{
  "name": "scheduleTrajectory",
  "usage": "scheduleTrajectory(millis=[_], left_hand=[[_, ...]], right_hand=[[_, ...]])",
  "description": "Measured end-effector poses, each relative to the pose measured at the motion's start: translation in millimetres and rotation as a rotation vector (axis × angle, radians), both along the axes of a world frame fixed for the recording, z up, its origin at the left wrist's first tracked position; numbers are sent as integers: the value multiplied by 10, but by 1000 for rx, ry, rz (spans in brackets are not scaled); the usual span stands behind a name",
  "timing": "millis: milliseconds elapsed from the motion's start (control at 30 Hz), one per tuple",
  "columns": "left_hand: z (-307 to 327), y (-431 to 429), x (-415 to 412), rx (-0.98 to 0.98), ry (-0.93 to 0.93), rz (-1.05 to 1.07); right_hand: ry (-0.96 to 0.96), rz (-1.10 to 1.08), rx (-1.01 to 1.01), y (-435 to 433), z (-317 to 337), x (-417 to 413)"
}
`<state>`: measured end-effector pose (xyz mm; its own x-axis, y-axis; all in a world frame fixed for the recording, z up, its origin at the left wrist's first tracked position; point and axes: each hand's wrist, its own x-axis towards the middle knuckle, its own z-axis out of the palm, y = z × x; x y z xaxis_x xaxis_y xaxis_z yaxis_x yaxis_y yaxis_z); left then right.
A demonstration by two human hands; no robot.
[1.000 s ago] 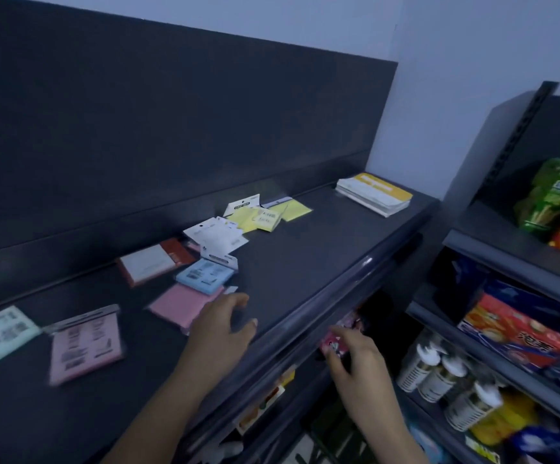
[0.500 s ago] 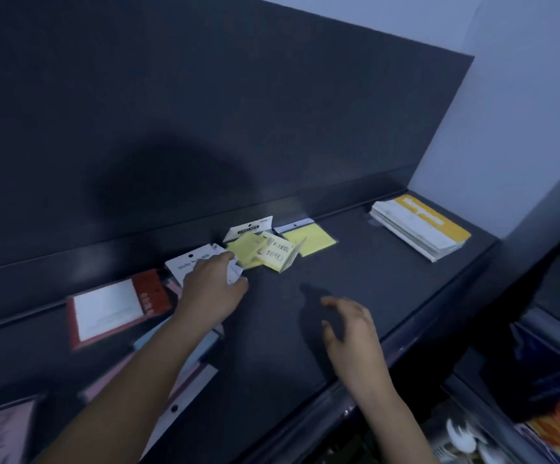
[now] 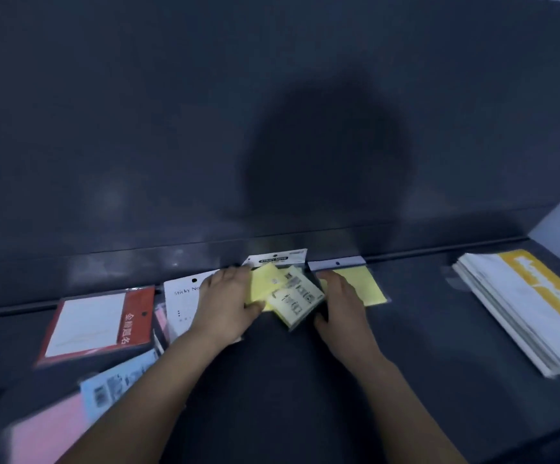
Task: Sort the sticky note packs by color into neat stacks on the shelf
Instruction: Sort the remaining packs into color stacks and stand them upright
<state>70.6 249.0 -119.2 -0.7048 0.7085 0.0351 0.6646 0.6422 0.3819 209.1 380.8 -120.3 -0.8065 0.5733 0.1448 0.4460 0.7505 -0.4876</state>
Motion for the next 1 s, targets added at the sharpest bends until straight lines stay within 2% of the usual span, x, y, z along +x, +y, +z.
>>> scheduleTrajectory(millis=[100,200,300,433,533,600,700,833,1000], left_hand=[[-4,18,12,104,-26,42],[26,8,75,275,-79,25],[181,-47,157,537,-235,129],[438,-287,282,736,-346,283],[619,-583,407,872,-499,369],[691,-852,470,976,-596,446],[720,-1372,554,1090,-703,590],[700,-2181,707,1269,-811,780],[692,-3343,900,1348,-736,948]], right_hand=[[63,97,59,121,-62,-94],[160,160,14,165,-56,-64],[355,203,-154,147,99,-23],[537,189,-472,-42,446,-63],[613,131,-572,-264,588,-217],[581,93,-706,-477,623,-350],[476,95,-1013,-929,604,-509],[284,195,-1337,-1716,644,-636],[142,420,-1582,-2860,770,-743]])
